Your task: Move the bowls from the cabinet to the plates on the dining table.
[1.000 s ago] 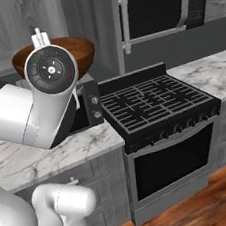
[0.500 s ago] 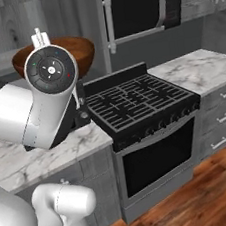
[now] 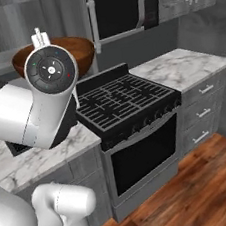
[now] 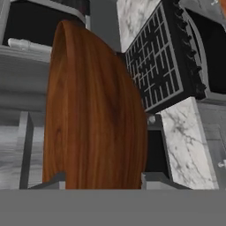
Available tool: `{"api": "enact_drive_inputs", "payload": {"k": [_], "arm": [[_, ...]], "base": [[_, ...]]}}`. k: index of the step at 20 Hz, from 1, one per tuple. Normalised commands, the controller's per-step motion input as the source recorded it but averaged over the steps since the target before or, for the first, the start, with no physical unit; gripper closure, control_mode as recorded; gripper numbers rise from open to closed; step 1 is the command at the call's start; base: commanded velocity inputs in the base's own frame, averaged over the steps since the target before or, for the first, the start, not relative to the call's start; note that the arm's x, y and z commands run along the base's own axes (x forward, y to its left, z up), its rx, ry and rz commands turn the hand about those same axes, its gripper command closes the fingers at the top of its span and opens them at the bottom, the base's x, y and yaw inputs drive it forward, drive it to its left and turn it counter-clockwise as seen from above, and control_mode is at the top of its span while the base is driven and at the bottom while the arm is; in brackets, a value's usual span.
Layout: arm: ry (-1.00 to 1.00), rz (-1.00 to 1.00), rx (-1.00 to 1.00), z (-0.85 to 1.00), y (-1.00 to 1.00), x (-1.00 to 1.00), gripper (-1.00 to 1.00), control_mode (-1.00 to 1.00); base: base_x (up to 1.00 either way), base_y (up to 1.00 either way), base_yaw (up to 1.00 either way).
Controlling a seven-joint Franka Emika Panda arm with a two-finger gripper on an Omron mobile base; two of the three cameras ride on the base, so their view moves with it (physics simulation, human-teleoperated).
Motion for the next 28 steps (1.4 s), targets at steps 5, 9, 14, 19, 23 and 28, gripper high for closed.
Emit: {"api": "enact_drive_inputs", "payload": {"k": [5, 9, 14, 19, 23, 28], "arm": [[0.00, 0.00, 0.00, 0.00, 0.00, 0.00, 1.00, 1.00], [0.00, 0.00, 0.00, 0.00, 0.00, 0.00, 1.00, 1.00], [0.00, 0.00, 0.00, 0.00, 0.00, 0.00, 1.00, 1.00], [0.00, 0.00, 0.00, 0.00, 0.00, 0.00, 1.00, 1.00], [0.00, 0.00, 0.00, 0.00, 0.00, 0.00, 1.00, 1.00], [0.00, 0.00, 0.00, 0.00, 0.00, 0.00, 1.00, 1.00]], "base": [[0.00, 0.00, -0.25], [0.00, 0.00, -0.25], [0.00, 0.00, -0.25], [0.00, 0.00, -0.25], [0.00, 0.00, -0.25], [0.00, 0.00, -0.25]]}}
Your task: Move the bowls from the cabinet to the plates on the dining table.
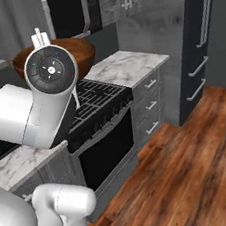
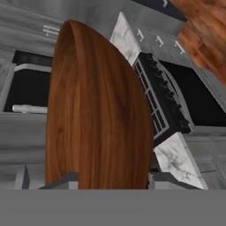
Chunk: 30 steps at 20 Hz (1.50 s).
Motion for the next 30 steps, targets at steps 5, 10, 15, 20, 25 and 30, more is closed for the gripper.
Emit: {"api": "enact_drive_inputs", "payload": {"k": [5, 10, 15, 20, 25, 30], "arm": [[0.00, 0.00, 0.00, 0.00, 0.00, 0.00, 1.00, 1.00], [0.00, 0.00, 0.00, 0.00, 0.00, 0.00, 1.00, 1.00], [0.00, 0.00, 0.00, 0.00, 0.00, 0.00, 1.00, 1.00], [0.00, 0.00, 0.00, 0.00, 0.00, 0.00, 1.00, 1.00], [0.00, 0.00, 0.00, 0.00, 0.00, 0.00, 1.00, 1.00], [0.00, 0.00, 0.00, 0.00, 0.00, 0.00, 1.00, 1.00]], "base": [[0.00, 0.01, -0.25], [0.00, 0.07, -0.23], [-0.01, 0.06, -0.23], [0.00, 0.06, -0.24], [0.00, 0.02, -0.25], [0.00, 0.00, -0.25]]}}
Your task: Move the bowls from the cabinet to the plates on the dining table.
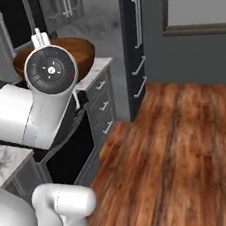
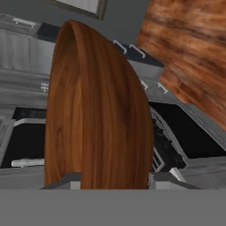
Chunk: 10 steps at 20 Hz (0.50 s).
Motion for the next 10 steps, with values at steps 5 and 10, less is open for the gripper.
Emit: {"api": "enact_drive_inputs", "payload": {"k": [5, 10], "arm": [[0.00, 0.00, 0.00, 0.00, 0.00, 0.00, 1.00, 1.00], [0.00, 0.00, 0.00, 0.00, 0.00, 0.00, 1.00, 1.00]], "base": [[0.00, 0.00, -0.25], [0.00, 0.01, -0.25]]}}
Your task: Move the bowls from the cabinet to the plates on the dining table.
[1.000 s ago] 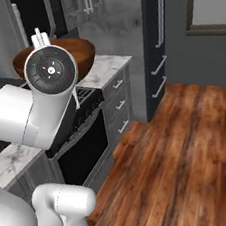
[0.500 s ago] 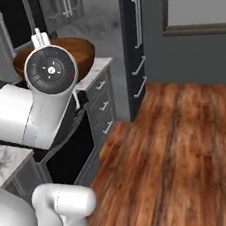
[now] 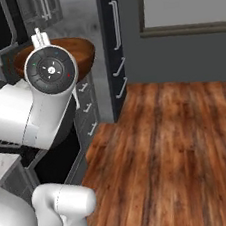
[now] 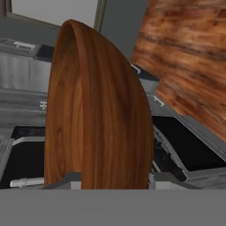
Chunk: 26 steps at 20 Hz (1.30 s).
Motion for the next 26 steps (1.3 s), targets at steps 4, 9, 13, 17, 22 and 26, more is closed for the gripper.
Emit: {"api": "enact_drive_inputs", "payload": {"k": [4, 9, 13, 17, 22, 26], "arm": [[0.00, 0.00, 0.00, 0.00, 0.00, 0.00, 1.00, 1.00], [0.00, 0.00, 0.00, 0.00, 0.00, 0.00, 1.00, 1.00], [0.00, 0.00, 0.00, 0.00, 0.00, 0.00, 1.00, 1.00], [0.00, 0.00, 0.00, 0.00, 0.00, 0.00, 1.00, 1.00], [0.00, 0.00, 0.00, 0.00, 0.00, 0.00, 1.00, 1.00], [0.00, 0.00, 0.00, 0.00, 0.00, 0.00, 1.00, 1.00]], "base": [[0.00, 0.03, -0.25], [0.00, 0.03, -0.25], [0.00, 0.03, -0.25], [0.00, 0.02, -0.25], [0.00, 0.01, -0.25], [0.00, 0.01, -0.25]]}}
